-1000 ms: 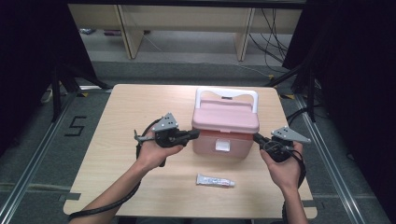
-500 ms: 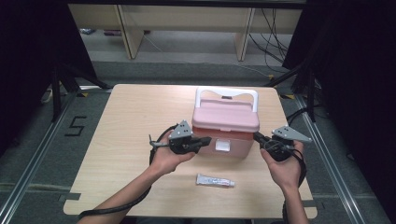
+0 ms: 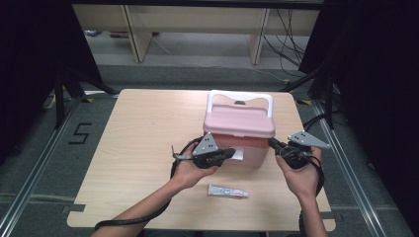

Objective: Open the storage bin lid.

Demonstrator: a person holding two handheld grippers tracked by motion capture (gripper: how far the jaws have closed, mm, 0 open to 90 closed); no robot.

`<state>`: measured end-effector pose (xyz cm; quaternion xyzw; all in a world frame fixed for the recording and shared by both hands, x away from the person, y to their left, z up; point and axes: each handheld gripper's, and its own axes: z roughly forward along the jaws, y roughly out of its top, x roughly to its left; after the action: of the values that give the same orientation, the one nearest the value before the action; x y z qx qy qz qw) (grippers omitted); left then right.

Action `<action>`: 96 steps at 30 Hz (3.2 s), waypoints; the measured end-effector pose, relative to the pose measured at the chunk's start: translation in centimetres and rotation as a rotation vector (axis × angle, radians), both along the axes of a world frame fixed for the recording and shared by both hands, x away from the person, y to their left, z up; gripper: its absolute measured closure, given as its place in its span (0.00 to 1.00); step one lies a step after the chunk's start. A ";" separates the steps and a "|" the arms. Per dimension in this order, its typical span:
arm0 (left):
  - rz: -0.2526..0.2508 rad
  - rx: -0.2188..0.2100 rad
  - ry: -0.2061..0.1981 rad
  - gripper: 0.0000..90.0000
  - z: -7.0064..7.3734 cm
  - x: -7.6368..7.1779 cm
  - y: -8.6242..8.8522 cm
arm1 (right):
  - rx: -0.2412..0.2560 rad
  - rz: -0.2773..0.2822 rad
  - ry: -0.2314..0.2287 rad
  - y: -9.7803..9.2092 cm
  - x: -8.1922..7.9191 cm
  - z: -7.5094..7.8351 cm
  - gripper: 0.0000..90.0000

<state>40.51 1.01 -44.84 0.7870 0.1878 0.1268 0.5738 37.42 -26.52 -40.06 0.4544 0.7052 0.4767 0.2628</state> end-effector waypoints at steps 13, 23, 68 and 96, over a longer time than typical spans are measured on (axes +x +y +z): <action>-0.002 0.019 -0.030 0.99 -1.1 0.4 -0.7 | -0.012 -0.005 0.006 0.0 0.0 0.3 1.00; 0.004 0.012 -0.042 1.00 -1.5 0.3 -0.9 | -0.014 0.005 -0.003 0.2 0.2 0.2 1.00; 0.004 0.011 -0.040 1.00 -1.5 0.3 -0.9 | 0.015 -0.038 -0.091 0.8 1.1 2.4 1.00; 0.004 0.011 -0.040 1.00 -1.5 0.5 -1.1 | 0.012 -0.063 -0.139 0.8 2.6 3.7 1.00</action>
<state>40.96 -0.09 -46.35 0.7871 0.1772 0.1444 0.5730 40.04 -25.67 -36.34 0.4436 0.6676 0.5029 0.3235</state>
